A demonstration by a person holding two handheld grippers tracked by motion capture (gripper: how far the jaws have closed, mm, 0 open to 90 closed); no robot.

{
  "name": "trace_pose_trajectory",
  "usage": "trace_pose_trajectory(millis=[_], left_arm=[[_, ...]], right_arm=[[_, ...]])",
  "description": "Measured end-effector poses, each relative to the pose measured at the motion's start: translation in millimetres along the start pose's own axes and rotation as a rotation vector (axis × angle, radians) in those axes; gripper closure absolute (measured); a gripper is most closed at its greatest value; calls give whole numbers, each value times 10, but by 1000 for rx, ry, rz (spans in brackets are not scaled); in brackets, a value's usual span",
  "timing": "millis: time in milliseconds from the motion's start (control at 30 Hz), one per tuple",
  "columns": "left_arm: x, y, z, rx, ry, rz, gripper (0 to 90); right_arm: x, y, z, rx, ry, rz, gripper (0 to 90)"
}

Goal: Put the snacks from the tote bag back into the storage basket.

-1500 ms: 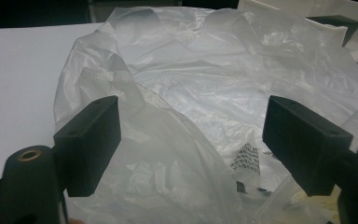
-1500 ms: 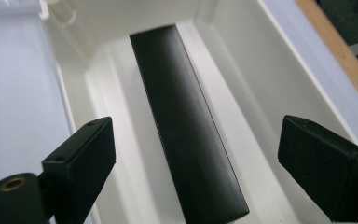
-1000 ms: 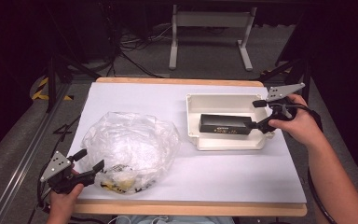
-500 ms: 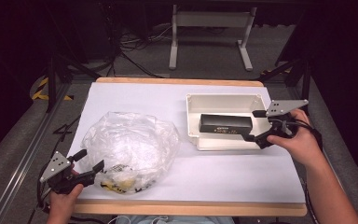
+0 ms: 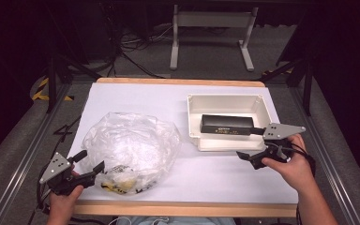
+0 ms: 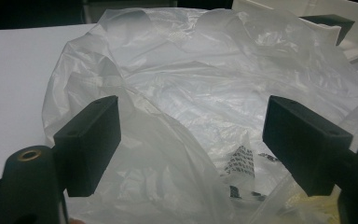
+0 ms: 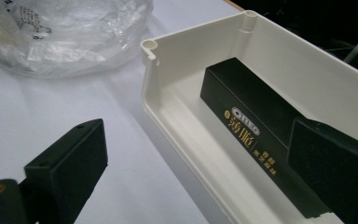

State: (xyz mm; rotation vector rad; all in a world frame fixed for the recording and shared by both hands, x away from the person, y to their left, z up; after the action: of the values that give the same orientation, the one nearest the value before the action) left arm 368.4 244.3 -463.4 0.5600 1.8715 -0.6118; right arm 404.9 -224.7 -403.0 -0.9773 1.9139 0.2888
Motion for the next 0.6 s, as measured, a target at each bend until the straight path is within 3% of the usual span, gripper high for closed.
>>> trace_pose_trajectory(millis=[233, 367, 467, 600], left_arm=[[-1, -6, 5, 3, 0, 2, 201], [1, -8, 1, 5, 5, 4, 201], [-1, -7, 7, 3, 0, 4, 201], [0, -10, 15, 2, 1, 2, 201]], right_arm=[[98, 102, -9, -5, -37, 34, 59], [174, 159, 34, -19, -59, 57, 59], [222, 204, 82, -23, -75, 33, 59], [282, 233, 152, -24, -106, 66, 59]])
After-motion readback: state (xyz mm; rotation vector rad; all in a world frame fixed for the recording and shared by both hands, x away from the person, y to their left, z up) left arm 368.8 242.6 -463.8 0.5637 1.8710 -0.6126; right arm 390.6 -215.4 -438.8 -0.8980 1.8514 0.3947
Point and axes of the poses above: each handheld gripper's, and its own axes: z roughly forward along the jaws, x roughly out of its underside, y roughly to its left, the point moved 10 cm from there along z, roughly forward along the jaws, and after that the axes turned 7 degrees about x, right-handed, at the moved point
